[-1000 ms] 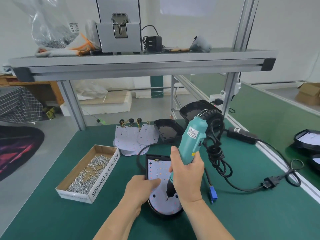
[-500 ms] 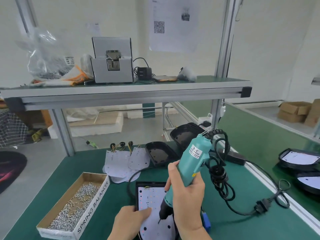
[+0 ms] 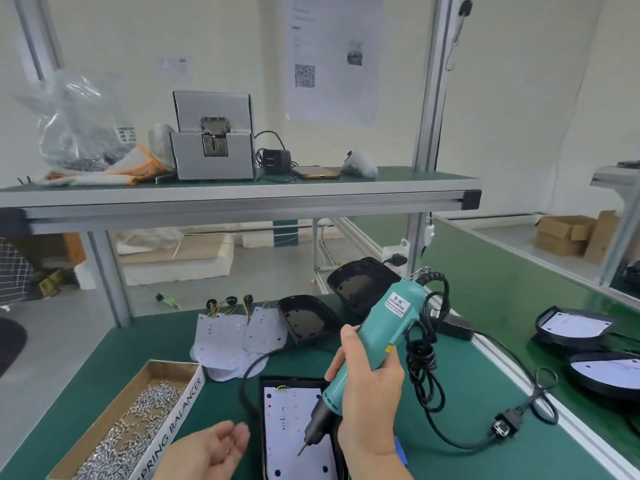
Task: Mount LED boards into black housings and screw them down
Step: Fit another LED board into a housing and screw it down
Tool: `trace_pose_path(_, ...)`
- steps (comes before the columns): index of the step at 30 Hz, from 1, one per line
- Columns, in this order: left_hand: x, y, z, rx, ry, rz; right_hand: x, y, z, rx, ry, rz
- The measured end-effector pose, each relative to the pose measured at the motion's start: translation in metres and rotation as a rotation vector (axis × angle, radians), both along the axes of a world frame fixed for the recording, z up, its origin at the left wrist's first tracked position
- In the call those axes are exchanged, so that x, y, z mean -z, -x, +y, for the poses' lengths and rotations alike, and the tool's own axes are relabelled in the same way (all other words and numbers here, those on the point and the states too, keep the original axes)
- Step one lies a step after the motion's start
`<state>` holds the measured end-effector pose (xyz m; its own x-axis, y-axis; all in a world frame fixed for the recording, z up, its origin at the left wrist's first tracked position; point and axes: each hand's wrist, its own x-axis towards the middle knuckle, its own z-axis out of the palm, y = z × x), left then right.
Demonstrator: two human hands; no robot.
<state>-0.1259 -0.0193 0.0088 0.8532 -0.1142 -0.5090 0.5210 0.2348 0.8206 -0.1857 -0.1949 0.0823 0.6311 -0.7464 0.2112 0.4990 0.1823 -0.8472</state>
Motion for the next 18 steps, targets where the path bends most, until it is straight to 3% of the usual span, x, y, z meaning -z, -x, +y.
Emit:
trace_pose_path(5, -0.019, 0.013, -0.002, -0.083, 0.261, 0.056, -0.004, -0.006, 0.004, -0.015, -0.043, -0.007)
trace_pose_path(14, -0.035, 0.027, 0.002, 0.010, 0.076, -0.136, -0.008, -0.019, 0.018, -0.033, -0.128, -0.019)
trace_pose_path(18, -0.036, 0.029, 0.003, 0.043, 0.124, -0.140, -0.012, -0.027, 0.022, -0.044, -0.155, -0.041)
